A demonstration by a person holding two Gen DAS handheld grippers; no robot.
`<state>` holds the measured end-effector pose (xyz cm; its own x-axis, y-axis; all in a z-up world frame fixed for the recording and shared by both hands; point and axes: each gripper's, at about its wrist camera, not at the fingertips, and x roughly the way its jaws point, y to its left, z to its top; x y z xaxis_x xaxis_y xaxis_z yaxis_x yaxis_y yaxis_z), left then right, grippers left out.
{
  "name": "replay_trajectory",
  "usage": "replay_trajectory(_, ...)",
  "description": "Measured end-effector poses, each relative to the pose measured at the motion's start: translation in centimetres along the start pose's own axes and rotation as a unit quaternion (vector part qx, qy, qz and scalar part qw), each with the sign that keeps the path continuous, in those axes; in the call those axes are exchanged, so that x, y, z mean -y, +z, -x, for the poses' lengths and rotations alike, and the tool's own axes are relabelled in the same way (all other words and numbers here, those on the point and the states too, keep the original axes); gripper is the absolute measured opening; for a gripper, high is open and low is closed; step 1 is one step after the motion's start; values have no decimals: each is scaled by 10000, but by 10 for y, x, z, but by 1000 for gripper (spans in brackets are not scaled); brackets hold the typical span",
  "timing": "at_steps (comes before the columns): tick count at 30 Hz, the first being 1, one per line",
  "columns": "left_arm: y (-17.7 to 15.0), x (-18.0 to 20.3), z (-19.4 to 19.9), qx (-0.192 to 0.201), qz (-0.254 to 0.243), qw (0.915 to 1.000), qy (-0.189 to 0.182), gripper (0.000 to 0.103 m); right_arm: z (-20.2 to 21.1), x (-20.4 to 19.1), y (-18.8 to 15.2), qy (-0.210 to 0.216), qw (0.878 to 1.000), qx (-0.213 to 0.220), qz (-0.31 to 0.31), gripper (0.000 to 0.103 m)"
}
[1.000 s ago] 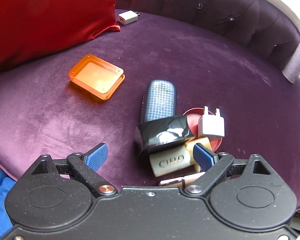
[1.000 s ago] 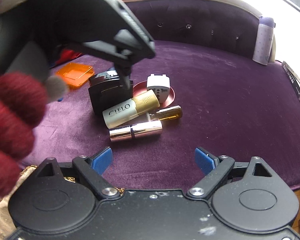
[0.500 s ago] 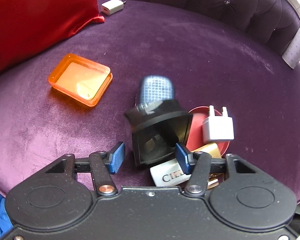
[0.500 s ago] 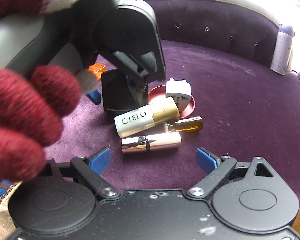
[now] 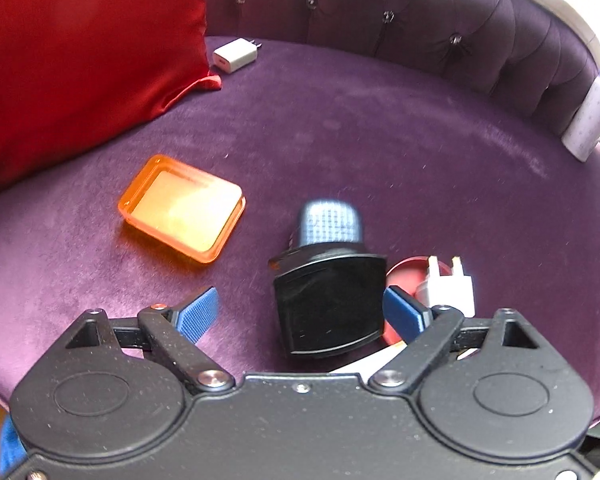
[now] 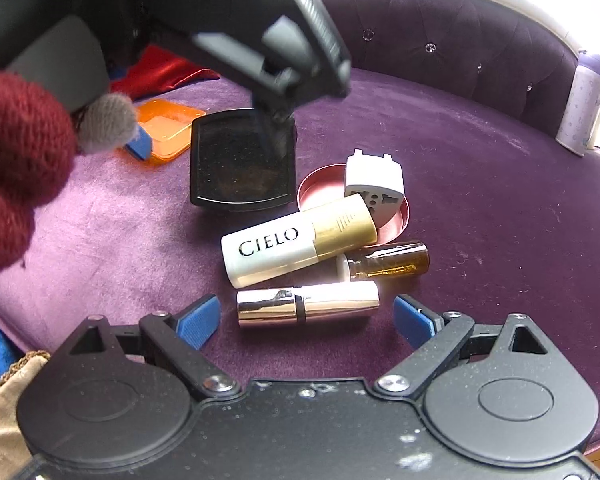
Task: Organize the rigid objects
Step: 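Close left tool on black compact while right tool grips rose-gold lipstick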
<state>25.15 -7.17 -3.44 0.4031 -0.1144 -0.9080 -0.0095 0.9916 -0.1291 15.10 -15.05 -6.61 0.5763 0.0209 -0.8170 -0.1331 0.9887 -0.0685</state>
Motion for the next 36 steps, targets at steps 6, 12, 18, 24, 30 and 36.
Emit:
replay_trajectory(6,4,9,-9,-58,-9,10000,35,86,0,8,1,195,9996,52,-182,76)
replay_trajectory(12,-2,20,-18,-154,-312,9992,213,86,3,9,-1,210,9995,111,-219,72)
replay_trajectory(18,-7,24,-30,-258,-493,9976,403,86,3,5,-4,116,9998,148,-106,72)
replay_trajectory(24,-7,20,-37,-388,-373,9984,176,61,2,7,-4,116,9997,124,-175,72)
replay_trajectory(30,-13,18,-27,-239,-373,9988,230,61,6,13,-1,85,9994,122,-302,72)
replay_trajectory(36,-17,9,2,-62,-349,9993,133,61,23,14,-2,22,9989,186,-433,72)
